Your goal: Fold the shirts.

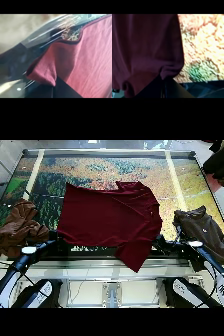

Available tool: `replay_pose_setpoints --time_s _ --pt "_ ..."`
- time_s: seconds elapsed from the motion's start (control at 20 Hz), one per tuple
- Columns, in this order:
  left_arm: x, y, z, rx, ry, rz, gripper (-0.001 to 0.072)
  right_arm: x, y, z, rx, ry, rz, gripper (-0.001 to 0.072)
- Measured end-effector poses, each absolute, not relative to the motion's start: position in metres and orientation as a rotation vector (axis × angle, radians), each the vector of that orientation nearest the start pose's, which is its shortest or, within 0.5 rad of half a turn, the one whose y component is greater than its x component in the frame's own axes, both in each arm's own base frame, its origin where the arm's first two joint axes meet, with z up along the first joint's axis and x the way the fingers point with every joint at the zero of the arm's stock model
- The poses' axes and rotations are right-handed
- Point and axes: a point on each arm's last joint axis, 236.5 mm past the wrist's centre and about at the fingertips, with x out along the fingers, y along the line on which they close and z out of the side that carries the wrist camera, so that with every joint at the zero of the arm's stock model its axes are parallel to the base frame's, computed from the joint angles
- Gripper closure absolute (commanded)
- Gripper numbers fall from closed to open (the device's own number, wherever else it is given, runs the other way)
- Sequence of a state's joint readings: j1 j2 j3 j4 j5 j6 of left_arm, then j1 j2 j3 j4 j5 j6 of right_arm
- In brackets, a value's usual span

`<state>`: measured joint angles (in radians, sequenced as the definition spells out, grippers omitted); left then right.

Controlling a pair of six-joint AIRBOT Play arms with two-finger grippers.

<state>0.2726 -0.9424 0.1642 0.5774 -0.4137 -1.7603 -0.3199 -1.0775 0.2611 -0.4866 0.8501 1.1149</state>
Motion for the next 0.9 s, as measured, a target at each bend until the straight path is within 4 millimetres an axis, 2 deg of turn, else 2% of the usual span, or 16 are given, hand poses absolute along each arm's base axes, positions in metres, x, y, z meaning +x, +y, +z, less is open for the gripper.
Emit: replay_pose_setpoints --time_s 0.1,0.15,0.2,0.25,0.35,0.4,0.5,0.65,0.7,0.8,0.9 --pt "0.286 -0.002 -0.113 -1.237 0.888 0.423 0.0701 0.266 0.094 -0.097 1.033 1.189 0.175 0.0704" --pt "0.296 -0.001 -0.098 -1.16 0.868 0.354 0.0701 0.275 0.099 -0.081 1.021 1.159 0.235 0.0704" --pt "0.311 0.001 -0.072 -1.075 0.811 0.276 0.0701 0.283 0.107 -0.059 0.996 1.124 0.315 0.0704" --pt "0.32 0.001 -0.048 -0.972 0.78 0.199 0.0701 0.291 0.113 -0.033 0.961 1.078 0.393 0.0704" --pt "0.332 0.003 0.02 -0.743 0.676 0.062 0.0701 0.303 0.123 0.04 0.844 0.941 0.558 0.0703" --pt "0.33 0.006 0.056 -0.603 0.627 0.019 0.0701 0.302 0.127 0.082 0.749 0.867 0.625 0.0703" --pt "0.315 0.022 0.14 -0.376 0.476 0.021 0.0703 0.288 0.129 0.164 0.536 0.715 0.683 0.0704" --pt "0.262 0.05 0.274 -0.133 0.217 0.164 0.0703 0.249 0.115 0.285 0.18 0.421 0.582 0.0705" --pt "0.243 0.052 0.309 -0.07 0.164 0.201 0.0703 0.233 0.107 0.325 0.102 0.318 0.508 0.0705" --pt "0.213 0.052 0.367 0.021 0.096 0.252 0.0702 0.203 0.091 0.391 -0.004 0.157 0.383 0.0705" --pt "0.205 0.054 0.408 0.069 0.061 0.276 0.0703 0.188 0.074 0.429 -0.069 0.078 0.276 0.0705"
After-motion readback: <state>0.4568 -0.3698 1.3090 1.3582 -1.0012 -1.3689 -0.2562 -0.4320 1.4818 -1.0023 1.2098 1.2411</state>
